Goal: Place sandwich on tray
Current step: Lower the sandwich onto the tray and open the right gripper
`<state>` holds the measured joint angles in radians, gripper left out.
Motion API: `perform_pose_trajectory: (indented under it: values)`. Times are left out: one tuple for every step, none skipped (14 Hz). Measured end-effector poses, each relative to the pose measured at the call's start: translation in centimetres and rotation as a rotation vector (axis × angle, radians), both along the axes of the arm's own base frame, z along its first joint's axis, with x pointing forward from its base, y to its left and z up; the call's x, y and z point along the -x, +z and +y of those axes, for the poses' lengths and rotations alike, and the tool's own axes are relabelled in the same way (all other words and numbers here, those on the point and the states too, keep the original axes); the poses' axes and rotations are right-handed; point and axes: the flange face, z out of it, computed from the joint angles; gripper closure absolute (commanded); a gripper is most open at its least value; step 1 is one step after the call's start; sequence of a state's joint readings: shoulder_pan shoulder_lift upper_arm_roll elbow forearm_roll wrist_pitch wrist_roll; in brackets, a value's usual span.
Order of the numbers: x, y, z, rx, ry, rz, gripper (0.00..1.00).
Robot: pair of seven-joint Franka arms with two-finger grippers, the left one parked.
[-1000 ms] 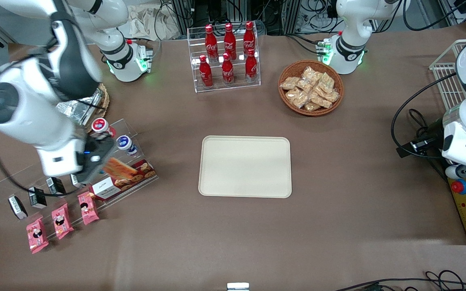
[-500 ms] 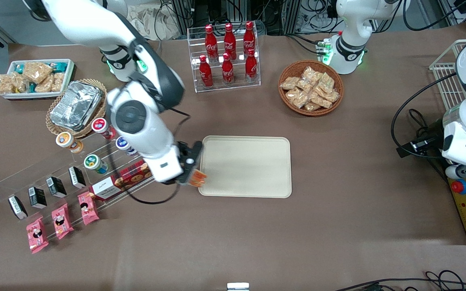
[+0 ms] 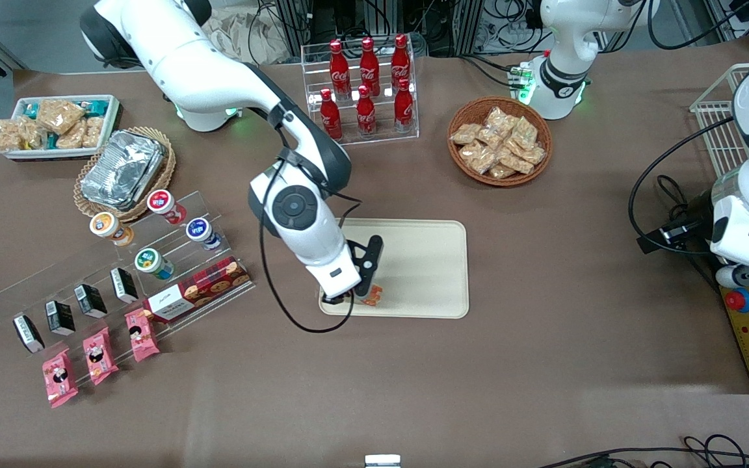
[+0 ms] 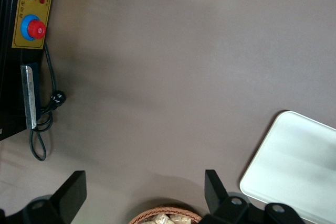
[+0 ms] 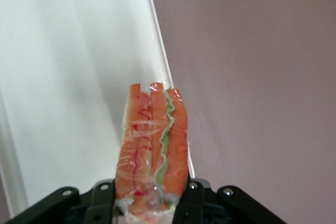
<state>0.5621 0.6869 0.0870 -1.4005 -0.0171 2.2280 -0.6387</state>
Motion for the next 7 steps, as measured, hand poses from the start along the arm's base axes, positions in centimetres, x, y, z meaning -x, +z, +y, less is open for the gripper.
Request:
perform_pose_trajectory:
  values:
    - [0.3,-1.0,0.7,0.004,0.013,-0.004,0.62]
    - [0.8,-1.9,1.4,0.013,0.029,-0.004,0.62]
    - [1.3,-2.7,2.1,0.022,0.045,-0.003,0.62]
    - [1.8,-3.5,2.7,0.031,0.059,-0.001,0.62]
    - [2.1,-4.2,3.2,0.037,0.068,-0.001,0.62]
    - [2.2,-4.9,3.4,0.038,0.072,-0.002,0.62]
    - [2.1,-5.5,3.4,0.036,0.072,-0.005,0.61]
